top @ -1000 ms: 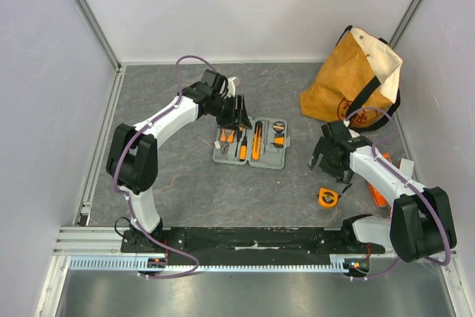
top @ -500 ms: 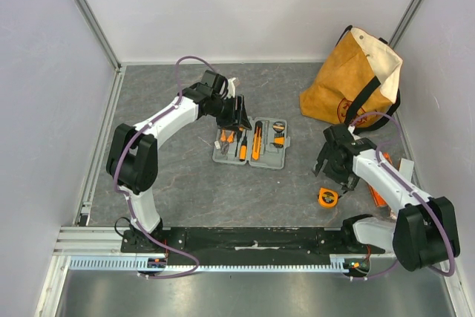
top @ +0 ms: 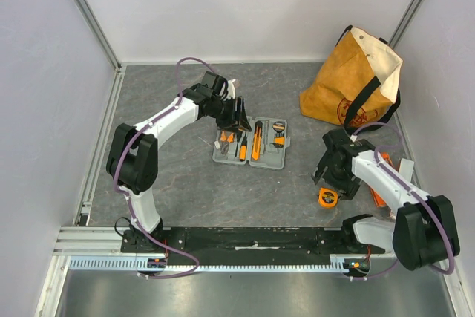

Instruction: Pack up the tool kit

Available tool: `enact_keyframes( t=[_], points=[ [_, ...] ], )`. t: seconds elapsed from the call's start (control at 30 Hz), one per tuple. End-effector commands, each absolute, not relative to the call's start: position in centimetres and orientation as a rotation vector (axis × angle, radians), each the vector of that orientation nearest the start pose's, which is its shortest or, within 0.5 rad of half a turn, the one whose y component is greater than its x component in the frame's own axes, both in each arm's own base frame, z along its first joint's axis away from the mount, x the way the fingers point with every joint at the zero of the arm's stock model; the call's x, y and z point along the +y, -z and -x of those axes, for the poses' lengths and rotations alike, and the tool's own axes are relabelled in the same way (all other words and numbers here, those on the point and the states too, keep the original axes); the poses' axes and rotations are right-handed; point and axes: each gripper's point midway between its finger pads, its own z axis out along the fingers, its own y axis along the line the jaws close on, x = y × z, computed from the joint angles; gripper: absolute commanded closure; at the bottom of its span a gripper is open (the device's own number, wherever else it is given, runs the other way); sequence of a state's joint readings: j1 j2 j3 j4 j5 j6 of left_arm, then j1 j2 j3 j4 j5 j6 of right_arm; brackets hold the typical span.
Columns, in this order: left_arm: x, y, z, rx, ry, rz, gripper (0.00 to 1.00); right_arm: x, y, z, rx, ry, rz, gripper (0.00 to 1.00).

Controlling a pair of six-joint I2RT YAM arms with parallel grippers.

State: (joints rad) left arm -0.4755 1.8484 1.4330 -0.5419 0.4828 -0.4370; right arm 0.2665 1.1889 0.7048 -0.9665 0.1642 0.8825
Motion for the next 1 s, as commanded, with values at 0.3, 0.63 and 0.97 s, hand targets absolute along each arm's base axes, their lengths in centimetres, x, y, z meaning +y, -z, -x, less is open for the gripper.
enact_keyframes(
  t=[0.3, 0.63, 0.97],
  points=[
    [-28.8, -14.1, -34.9, 2.555, 0.964, -0.308, 0.39, 5.8, -1.7, -16.0, 2.88, 0.122, -0.972, 0.02],
    [-28.6, -14.5, -35.0, 2.546, 0.96, -0.304, 0.39, 7.3, -0.3, -17.2, 2.885, 0.026, -0.903, 0.05],
    [-28.5, -14.6, -34.9, 2.551, 0.959, -0.297, 0.39, 11.3, 0.4, -21.0, 2.849, 0.097, -0.773, 0.21]
  ],
)
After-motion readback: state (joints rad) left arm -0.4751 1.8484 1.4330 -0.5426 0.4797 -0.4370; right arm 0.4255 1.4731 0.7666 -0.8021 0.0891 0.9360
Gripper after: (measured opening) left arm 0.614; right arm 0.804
